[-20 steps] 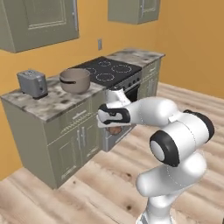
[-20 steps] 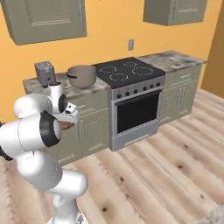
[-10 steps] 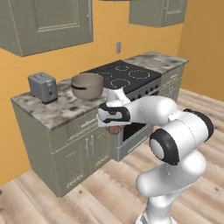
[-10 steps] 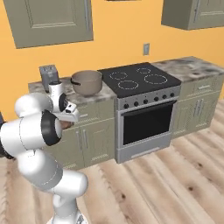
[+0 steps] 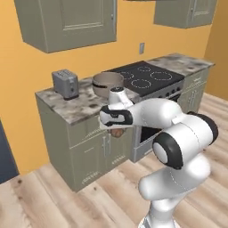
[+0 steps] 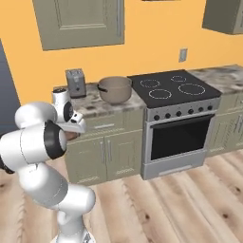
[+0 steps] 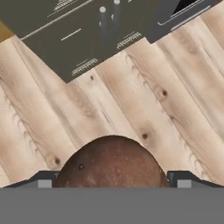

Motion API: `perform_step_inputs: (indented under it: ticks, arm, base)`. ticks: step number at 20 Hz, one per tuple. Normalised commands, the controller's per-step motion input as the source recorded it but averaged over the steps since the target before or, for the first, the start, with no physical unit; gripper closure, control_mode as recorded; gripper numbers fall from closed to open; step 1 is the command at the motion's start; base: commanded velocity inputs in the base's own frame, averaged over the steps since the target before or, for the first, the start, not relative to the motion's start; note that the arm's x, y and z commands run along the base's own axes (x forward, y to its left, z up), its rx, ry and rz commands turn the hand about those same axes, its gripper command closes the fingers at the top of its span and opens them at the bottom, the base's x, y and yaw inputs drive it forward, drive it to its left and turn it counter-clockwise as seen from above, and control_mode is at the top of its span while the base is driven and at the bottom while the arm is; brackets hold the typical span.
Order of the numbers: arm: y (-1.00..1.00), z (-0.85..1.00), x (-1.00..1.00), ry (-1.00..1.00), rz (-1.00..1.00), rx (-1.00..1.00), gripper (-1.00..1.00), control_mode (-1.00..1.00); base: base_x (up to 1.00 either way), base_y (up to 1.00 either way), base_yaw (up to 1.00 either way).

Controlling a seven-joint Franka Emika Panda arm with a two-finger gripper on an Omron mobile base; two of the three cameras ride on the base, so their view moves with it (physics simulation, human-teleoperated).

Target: Turn on the sink faucet. Then move the potato from the counter to the sink. Turn off the sink. Move the vegetable from the sink to the pot next to the stove. Finally move the pot to the front left burner.

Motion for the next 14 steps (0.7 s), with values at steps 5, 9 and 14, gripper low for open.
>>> perform_step_inputs:
  ticks: [5, 9, 14]
  arm:
    - [0.00, 0.00, 0.00, 0.00, 0.00, 0.00, 1.00, 1.00]
    - [0.00, 0.00, 0.00, 0.00, 0.00, 0.00, 1.00, 1.00]
    - [0.00, 0.00, 0.00, 0.00, 0.00, 0.00, 1.00, 1.00]
  base:
    - [0.98, 0.05, 0.32]
    - [0.92, 0.05, 0.29]
    - [0.24, -0.48, 0.28]
